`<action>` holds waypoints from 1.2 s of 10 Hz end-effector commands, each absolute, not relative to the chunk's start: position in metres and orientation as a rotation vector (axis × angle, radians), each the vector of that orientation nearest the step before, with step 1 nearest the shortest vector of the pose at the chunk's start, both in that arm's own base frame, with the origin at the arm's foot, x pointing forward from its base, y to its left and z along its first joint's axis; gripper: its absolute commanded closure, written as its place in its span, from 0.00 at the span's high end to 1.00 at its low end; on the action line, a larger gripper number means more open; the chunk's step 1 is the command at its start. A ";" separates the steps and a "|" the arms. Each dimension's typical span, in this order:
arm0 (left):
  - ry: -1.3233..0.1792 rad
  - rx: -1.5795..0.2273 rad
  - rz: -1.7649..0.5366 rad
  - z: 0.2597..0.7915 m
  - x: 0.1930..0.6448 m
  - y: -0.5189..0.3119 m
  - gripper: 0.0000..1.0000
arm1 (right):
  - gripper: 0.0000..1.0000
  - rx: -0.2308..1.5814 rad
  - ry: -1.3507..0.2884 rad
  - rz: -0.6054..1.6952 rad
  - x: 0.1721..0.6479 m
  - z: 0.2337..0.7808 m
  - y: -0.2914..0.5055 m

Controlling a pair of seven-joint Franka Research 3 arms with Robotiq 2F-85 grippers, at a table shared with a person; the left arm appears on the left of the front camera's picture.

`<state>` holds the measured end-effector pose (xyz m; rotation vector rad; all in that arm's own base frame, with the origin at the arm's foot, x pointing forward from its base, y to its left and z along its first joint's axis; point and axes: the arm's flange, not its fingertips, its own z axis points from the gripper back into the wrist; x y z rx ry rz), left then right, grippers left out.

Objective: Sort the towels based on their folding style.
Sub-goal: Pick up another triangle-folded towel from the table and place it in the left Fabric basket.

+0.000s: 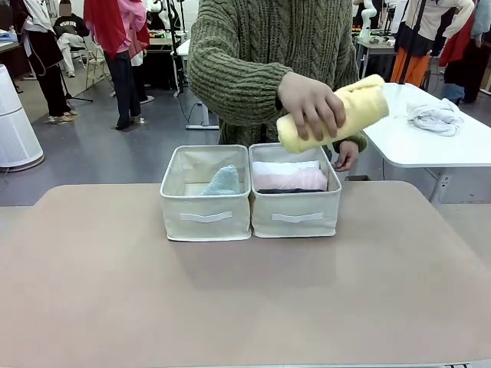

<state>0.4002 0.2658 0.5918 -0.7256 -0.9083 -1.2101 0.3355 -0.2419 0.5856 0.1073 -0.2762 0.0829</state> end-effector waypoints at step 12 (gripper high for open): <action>-0.911 -0.733 -1.188 0.593 0.397 0.264 1.00 | 0.02 0.032 -0.152 0.480 0.398 0.597 -0.127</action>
